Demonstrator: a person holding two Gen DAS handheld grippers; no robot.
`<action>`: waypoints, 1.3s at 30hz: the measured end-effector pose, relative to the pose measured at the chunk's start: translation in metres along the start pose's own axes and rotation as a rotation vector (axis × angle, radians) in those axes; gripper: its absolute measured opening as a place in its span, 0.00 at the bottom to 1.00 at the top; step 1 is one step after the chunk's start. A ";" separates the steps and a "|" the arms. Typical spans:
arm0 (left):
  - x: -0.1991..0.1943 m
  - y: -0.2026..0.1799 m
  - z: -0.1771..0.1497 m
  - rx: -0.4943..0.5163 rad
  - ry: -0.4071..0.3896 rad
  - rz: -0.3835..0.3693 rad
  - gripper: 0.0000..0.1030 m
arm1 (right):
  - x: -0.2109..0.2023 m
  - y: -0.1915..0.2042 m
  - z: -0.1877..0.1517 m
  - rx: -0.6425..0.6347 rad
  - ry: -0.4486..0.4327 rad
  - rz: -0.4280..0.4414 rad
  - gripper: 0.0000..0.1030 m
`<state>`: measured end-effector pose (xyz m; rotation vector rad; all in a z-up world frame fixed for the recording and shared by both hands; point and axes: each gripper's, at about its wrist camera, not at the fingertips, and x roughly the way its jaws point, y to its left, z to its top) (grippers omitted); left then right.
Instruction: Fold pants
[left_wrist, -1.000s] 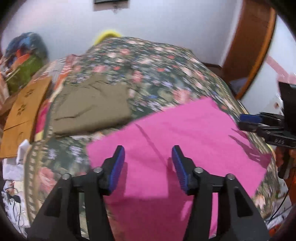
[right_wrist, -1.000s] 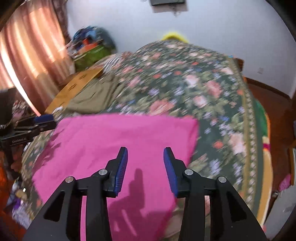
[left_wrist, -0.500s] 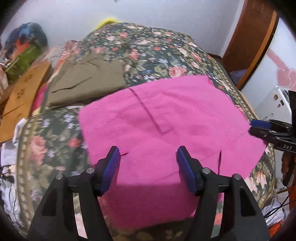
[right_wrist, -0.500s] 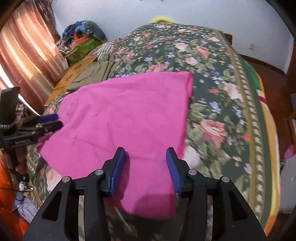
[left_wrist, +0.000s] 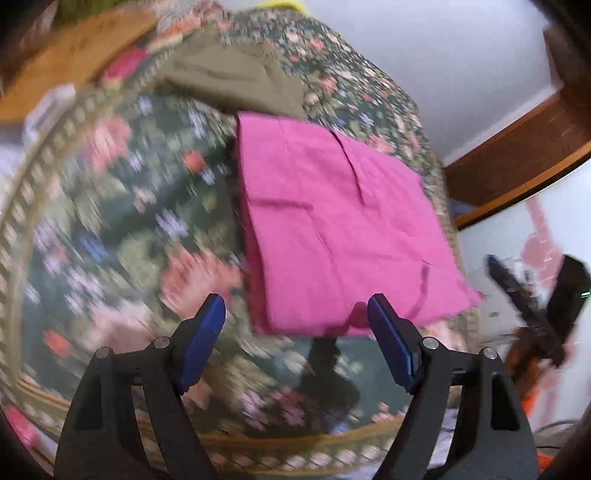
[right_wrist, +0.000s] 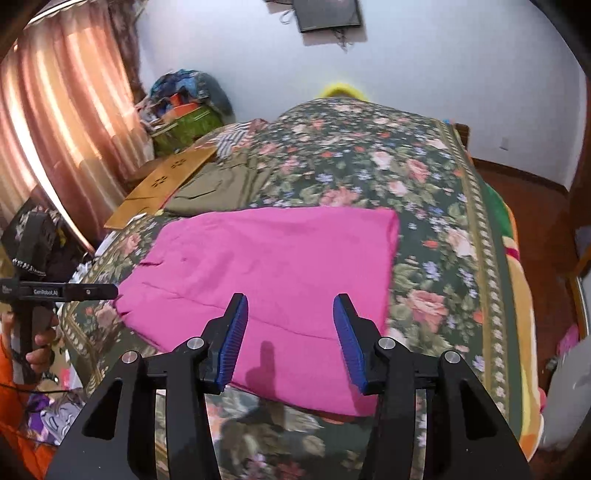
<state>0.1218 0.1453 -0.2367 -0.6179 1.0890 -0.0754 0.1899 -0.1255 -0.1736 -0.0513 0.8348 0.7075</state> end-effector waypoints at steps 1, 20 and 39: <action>0.003 0.001 -0.004 -0.026 0.017 -0.033 0.77 | 0.002 0.002 -0.001 -0.004 0.003 0.006 0.43; 0.012 -0.005 -0.026 -0.154 0.068 -0.117 0.79 | 0.046 0.015 -0.020 -0.063 0.125 0.040 0.45; 0.029 -0.011 0.007 -0.241 -0.042 -0.150 0.76 | 0.049 0.015 -0.020 -0.075 0.126 0.055 0.46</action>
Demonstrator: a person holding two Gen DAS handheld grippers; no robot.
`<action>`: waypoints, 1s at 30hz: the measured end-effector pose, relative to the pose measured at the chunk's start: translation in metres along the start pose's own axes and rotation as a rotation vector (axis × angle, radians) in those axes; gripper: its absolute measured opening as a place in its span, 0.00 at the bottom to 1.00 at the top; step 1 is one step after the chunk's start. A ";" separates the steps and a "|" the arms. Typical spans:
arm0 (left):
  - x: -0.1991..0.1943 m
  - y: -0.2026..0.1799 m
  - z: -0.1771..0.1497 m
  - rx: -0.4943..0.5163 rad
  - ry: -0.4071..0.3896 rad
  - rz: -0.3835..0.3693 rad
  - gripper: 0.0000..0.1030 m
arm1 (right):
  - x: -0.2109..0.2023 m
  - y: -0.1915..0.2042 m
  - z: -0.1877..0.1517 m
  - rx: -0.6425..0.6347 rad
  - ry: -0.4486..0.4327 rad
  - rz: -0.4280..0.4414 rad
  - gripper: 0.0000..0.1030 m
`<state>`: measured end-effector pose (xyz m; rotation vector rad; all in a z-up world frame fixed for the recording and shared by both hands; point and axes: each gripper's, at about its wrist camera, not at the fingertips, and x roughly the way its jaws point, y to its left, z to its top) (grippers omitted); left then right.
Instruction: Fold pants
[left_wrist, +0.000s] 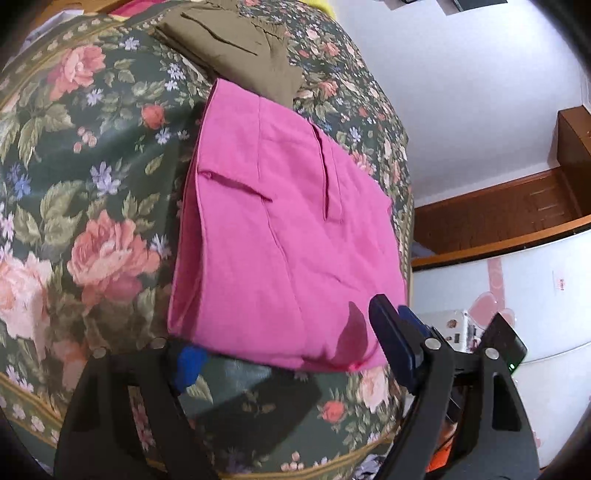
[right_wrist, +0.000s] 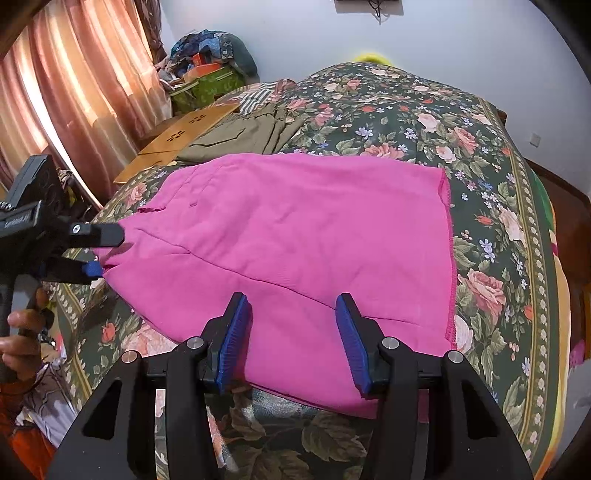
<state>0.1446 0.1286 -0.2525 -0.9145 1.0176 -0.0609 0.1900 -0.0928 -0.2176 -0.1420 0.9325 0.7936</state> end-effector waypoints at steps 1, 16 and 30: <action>0.001 -0.003 0.003 0.015 -0.012 0.026 0.71 | 0.000 0.001 0.000 0.000 0.001 -0.001 0.46; 0.007 -0.058 0.006 0.369 -0.166 0.297 0.29 | 0.000 0.003 0.008 -0.035 0.051 -0.021 0.46; -0.041 -0.096 -0.008 0.606 -0.354 0.392 0.27 | 0.003 0.039 0.065 -0.088 -0.035 0.039 0.48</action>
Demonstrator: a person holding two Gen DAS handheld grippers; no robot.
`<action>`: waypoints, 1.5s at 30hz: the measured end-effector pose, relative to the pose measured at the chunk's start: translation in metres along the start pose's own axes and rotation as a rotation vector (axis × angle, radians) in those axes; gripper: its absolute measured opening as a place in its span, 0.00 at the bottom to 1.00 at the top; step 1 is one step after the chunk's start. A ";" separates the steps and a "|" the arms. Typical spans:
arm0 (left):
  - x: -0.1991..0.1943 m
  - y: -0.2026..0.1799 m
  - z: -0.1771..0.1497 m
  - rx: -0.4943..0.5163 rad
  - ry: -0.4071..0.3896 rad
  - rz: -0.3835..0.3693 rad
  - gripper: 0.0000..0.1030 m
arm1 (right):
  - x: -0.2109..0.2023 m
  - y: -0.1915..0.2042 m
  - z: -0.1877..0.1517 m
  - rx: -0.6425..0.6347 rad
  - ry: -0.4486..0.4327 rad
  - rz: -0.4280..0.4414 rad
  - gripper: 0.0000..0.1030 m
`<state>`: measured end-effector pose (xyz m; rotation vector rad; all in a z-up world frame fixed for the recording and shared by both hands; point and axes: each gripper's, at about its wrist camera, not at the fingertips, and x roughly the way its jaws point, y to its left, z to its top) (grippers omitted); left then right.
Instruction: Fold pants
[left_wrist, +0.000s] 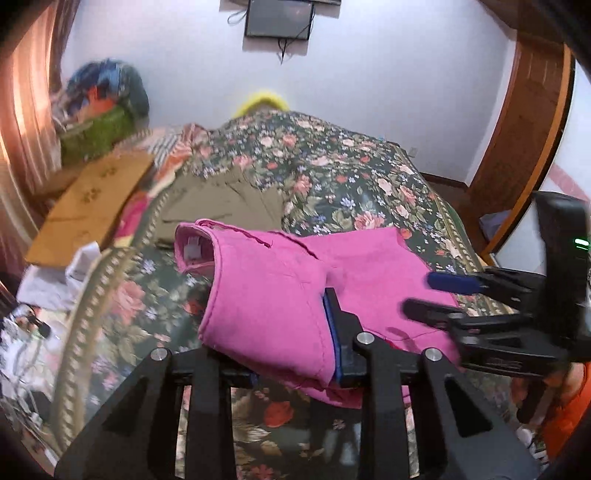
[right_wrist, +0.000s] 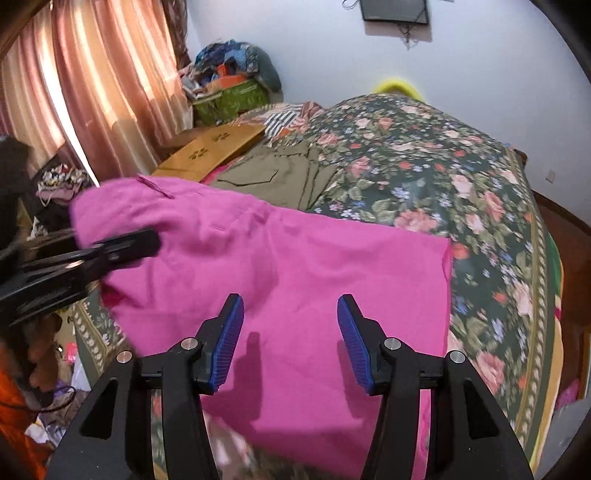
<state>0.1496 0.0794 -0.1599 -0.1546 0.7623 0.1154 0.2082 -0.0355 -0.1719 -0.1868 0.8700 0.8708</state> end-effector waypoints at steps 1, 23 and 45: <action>-0.004 0.000 0.000 0.008 -0.009 0.005 0.27 | 0.009 0.003 0.001 -0.002 0.020 0.015 0.48; -0.013 -0.037 0.017 0.143 -0.057 -0.056 0.24 | -0.009 -0.008 -0.043 0.045 0.088 0.034 0.48; 0.016 -0.123 0.017 0.325 0.030 -0.171 0.23 | -0.031 -0.051 -0.080 0.178 0.021 -0.035 0.51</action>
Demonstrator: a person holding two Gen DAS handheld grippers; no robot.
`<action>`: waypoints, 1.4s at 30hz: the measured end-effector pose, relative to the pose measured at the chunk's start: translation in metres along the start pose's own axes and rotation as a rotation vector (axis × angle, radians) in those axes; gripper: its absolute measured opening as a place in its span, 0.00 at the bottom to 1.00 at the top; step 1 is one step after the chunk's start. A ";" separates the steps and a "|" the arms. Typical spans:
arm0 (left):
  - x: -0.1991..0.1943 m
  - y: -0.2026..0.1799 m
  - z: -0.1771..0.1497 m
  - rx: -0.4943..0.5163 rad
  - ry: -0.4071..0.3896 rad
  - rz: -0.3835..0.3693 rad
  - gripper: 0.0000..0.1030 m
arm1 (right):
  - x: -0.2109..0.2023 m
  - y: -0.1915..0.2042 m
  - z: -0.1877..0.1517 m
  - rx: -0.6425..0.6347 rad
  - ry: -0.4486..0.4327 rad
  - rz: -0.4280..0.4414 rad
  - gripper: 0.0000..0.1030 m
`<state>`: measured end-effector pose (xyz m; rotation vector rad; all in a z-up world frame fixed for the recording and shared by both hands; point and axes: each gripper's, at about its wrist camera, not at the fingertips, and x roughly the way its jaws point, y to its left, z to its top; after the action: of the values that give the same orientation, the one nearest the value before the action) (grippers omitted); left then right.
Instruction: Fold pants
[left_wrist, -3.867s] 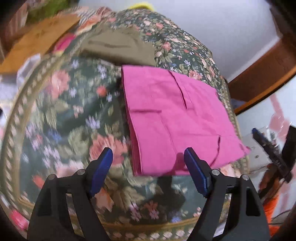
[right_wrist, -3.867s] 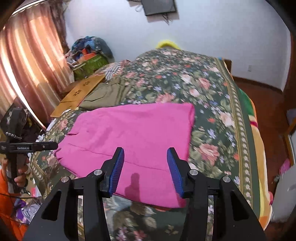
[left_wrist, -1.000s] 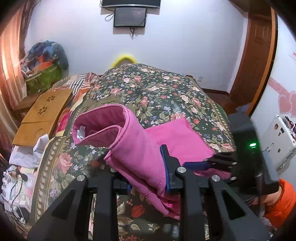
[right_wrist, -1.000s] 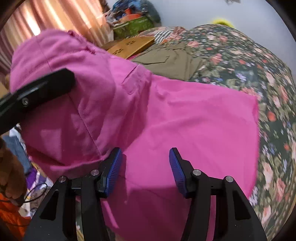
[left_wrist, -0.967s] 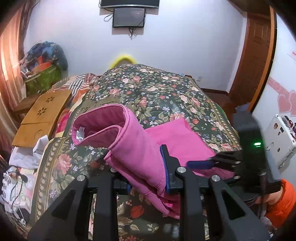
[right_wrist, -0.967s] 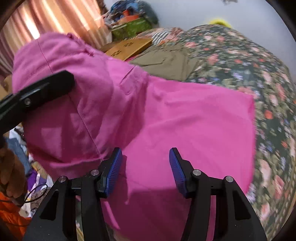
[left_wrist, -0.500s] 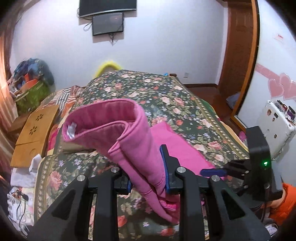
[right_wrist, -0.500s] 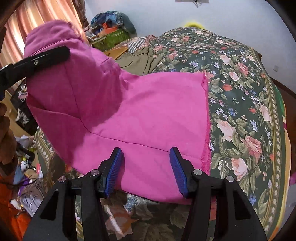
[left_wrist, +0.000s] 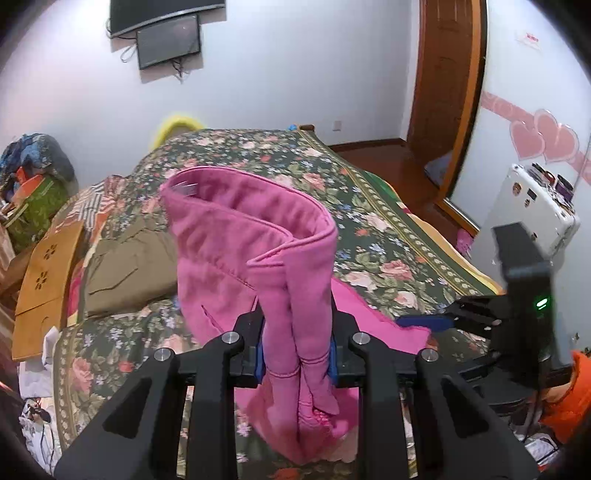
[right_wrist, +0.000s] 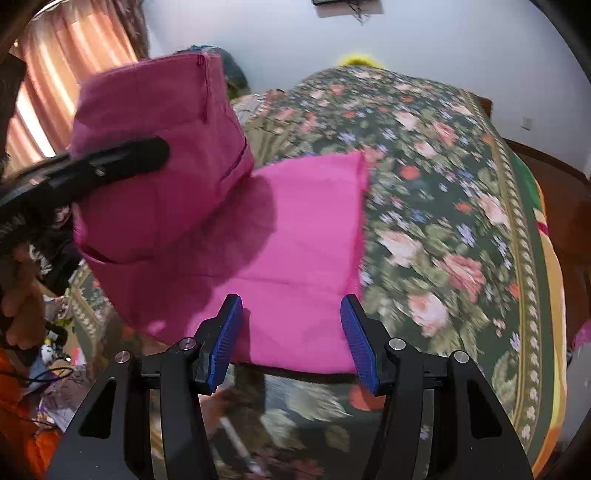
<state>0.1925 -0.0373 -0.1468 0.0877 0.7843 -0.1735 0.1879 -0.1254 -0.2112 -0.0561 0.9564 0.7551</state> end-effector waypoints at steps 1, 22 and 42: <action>0.003 -0.002 0.000 0.001 0.005 -0.006 0.23 | 0.004 -0.003 -0.003 0.009 0.014 -0.003 0.51; 0.072 -0.026 -0.021 -0.004 0.229 -0.094 0.54 | -0.001 -0.016 -0.016 0.080 -0.010 0.006 0.52; 0.022 0.074 0.000 -0.129 0.128 0.043 0.68 | -0.002 -0.017 -0.018 0.089 -0.021 0.003 0.52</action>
<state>0.2213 0.0328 -0.1614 -0.0065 0.9186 -0.0769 0.1842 -0.1455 -0.2256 0.0307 0.9689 0.7141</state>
